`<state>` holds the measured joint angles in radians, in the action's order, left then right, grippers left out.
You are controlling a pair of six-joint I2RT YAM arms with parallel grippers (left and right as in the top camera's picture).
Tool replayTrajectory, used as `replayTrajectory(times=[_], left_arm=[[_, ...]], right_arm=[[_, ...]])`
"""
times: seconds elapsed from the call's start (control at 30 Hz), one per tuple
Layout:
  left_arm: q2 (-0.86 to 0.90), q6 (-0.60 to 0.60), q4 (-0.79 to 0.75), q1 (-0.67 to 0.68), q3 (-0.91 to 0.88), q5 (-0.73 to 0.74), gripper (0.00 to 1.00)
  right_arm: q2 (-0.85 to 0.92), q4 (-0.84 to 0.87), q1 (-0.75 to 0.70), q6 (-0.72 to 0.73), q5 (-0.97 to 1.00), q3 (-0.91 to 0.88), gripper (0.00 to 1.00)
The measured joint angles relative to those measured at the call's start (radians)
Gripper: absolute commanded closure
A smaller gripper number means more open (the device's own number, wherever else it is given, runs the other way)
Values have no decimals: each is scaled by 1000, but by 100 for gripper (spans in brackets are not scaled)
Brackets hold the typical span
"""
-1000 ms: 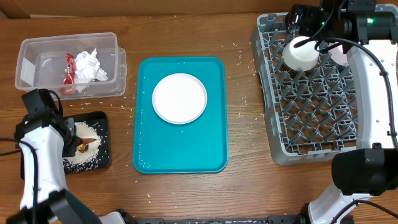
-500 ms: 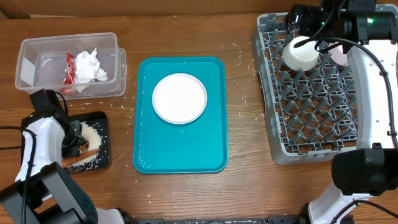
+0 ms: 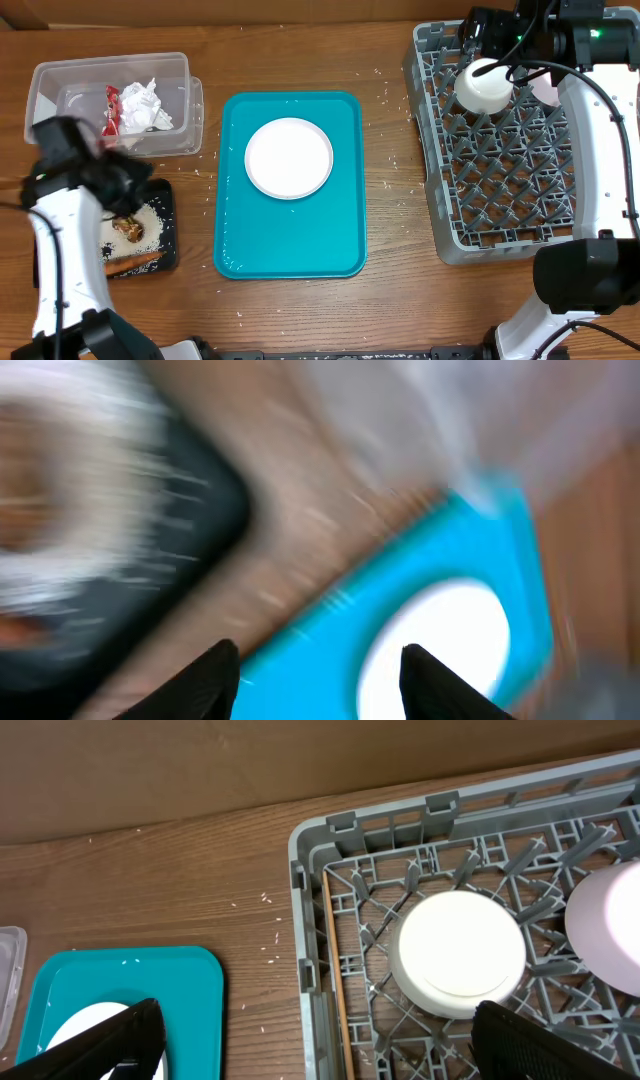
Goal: Sort waste into correct bins and load items into the dishwasher
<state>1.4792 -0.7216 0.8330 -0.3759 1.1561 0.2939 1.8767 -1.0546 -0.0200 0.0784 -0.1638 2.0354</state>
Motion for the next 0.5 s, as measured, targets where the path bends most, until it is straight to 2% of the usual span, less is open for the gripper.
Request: replayTrajectory(times=[0.1, 0.2, 0.33, 0.4, 0.5], left_arm=[[1, 105, -39, 142, 0, 63, 2], [4, 165, -89, 303, 0, 44, 0], [10, 211, -119, 445, 1, -83, 0], [10, 217, -91, 468, 5, -177, 0], [13, 205, -45, 431, 30, -284, 0]], right_arm=[[0, 0, 0, 0, 0, 0, 0], [0, -1, 0, 0, 0, 0, 0], [0, 0, 0, 0, 0, 0, 0], [0, 0, 0, 0, 0, 0, 0], [0, 0, 0, 0, 0, 0, 0]])
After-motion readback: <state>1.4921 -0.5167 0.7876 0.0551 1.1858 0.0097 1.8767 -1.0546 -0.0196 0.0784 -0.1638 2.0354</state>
